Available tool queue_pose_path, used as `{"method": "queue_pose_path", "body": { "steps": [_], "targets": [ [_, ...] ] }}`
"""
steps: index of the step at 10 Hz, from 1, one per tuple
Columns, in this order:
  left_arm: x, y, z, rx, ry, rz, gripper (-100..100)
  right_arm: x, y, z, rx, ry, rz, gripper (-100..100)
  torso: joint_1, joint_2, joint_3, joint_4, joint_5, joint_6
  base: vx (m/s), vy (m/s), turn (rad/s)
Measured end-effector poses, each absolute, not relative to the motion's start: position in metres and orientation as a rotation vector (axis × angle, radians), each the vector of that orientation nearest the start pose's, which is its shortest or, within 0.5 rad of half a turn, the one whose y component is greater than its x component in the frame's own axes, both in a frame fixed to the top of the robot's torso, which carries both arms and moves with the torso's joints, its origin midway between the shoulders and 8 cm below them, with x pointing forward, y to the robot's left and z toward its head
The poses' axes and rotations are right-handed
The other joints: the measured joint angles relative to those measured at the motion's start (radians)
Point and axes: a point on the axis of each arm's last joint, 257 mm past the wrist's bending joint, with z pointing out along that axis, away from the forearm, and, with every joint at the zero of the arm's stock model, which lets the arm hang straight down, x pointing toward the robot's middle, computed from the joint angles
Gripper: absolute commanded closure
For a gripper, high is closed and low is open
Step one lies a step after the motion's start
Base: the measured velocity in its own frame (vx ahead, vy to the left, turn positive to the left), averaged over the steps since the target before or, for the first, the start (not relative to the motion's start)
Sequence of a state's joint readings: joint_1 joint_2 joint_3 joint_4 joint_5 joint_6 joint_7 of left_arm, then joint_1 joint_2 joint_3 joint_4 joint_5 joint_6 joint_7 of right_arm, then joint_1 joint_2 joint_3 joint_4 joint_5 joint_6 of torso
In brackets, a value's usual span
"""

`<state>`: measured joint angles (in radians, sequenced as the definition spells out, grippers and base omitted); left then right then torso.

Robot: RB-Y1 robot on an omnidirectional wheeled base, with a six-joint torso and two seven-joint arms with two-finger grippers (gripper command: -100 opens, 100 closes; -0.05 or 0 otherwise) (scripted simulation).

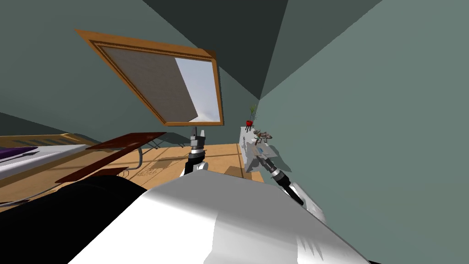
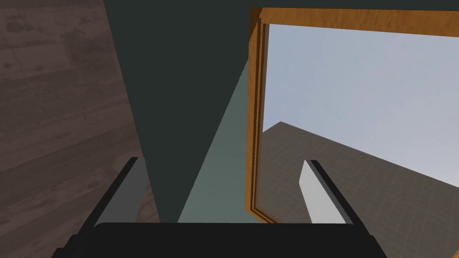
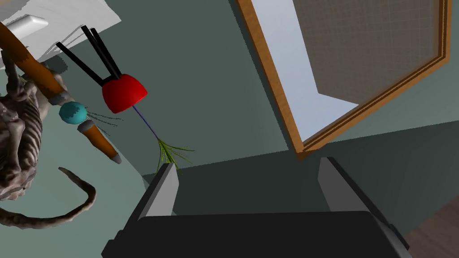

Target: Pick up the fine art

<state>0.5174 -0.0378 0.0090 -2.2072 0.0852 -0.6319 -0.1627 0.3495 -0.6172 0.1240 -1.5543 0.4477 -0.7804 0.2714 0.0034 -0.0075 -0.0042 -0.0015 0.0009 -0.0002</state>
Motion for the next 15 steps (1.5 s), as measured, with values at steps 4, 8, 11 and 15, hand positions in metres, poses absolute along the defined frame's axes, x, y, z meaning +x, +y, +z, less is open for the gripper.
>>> {"method": "queue_pose_path", "body": {
  "steps": [4,8,11,15],
  "targets": [
    [0.330,0.299,0.011,-0.648,0.534,-1.186,0,0.374,-0.295,-0.296,-0.324,1.694,0.614,-100,0.004,-0.012,-0.007,-0.003,0.001,0.000,0.256,0.111,-0.087],
    [0.330,0.299,0.011,-0.648,0.534,-1.186,0,0.380,-0.352,-0.323,-0.433,1.789,0.412,-100,0.002,-0.011,-0.006,-0.002,0.001,0.000,0.245,0.111,-0.076],
    [0.330,0.299,0.011,-0.648,0.534,-1.186,0,0.384,-0.392,-0.331,-0.504,1.839,0.271,-100,0.000,-0.010,-0.006,-0.002,0.000,0.000,0.242,0.074,-0.060],
    [0.330,0.299,0.011,-0.648,0.534,-1.186,0,0.386,-0.428,-0.336,-0.572,1.875,0.148,0,-0.002,-0.003,-0.002,-0.001,0.000,0.000,0.139,0.054,-0.023]
  ]
}}
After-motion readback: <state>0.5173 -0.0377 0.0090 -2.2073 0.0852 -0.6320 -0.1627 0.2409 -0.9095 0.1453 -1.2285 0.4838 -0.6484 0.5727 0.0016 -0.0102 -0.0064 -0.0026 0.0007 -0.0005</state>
